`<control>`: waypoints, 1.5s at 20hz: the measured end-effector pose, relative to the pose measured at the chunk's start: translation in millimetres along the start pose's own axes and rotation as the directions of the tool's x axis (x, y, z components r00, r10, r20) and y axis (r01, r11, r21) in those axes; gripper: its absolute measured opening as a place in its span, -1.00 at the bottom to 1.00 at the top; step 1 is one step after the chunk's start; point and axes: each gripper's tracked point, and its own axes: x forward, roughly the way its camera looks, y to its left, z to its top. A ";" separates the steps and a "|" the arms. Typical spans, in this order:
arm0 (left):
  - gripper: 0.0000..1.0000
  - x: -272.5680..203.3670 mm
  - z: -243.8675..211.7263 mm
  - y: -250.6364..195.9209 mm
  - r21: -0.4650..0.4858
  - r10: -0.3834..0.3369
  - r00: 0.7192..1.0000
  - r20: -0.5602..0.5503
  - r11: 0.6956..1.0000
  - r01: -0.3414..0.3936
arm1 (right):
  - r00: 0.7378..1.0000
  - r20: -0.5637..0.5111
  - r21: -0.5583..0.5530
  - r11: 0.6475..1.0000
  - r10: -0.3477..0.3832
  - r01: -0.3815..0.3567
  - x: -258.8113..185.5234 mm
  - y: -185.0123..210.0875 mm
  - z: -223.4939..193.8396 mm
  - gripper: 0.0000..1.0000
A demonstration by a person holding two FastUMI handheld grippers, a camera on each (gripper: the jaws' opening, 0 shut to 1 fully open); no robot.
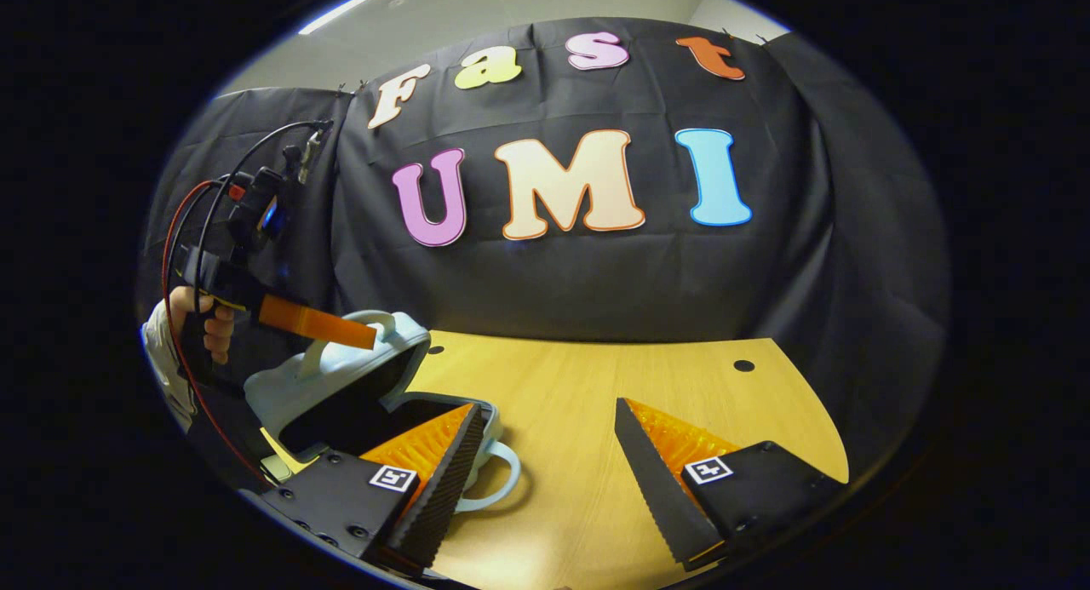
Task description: First open the suitcase, pack the skin care products into it, and then close the suitcase.
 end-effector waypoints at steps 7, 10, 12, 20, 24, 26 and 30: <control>-1.00 48.2 -40.1 -42.0 0.036 -0.035 0.994 -0.099 0.999 0.039 | 0.999 0.008 0.002 0.999 -0.053 0.053 -9.5 -34.0 4.2 0.96; -1.00 62.5 -61.5 -50.7 0.024 -0.052 0.990 -0.130 0.998 0.056 | 0.998 0.003 -0.002 0.998 -0.065 0.065 -14.3 -43.6 2.9 0.96; -1.00 72.3 -75.9 -54.0 0.023 -0.055 0.988 -0.147 0.998 0.059 | 0.997 -0.001 -0.008 0.997 -0.071 0.071 -15.9 -48.4 1.9 0.96; -0.72 83.4 -91.6 -74.3 -0.033 -0.080 0.980 -0.183 0.997 0.076 | 0.994 0.006 -0.022 0.994 -0.105 0.105 -24.6 -67.3 4.5 0.97; 0.06 66.4 -38.5 -83.2 -0.025 -0.062 0.998 0.006 0.998 0.062 | 0.994 0.027 -0.009 0.994 -0.104 0.105 -20.7 -67.7 16.7 0.97; 0.25 52.5 -2.6 -81.5 -0.011 -0.026 0.990 0.139 1.000 0.028 | 0.993 0.056 -0.004 0.995 -0.102 0.103 -18.9 -65.3 29.0 0.97; 0.60 7.9 69.6 -69.7 0.013 0.072 0.904 0.421 0.996 -0.085 | 0.982 0.161 0.033 0.995 -0.103 0.098 -17.5 -58.3 75.2 0.96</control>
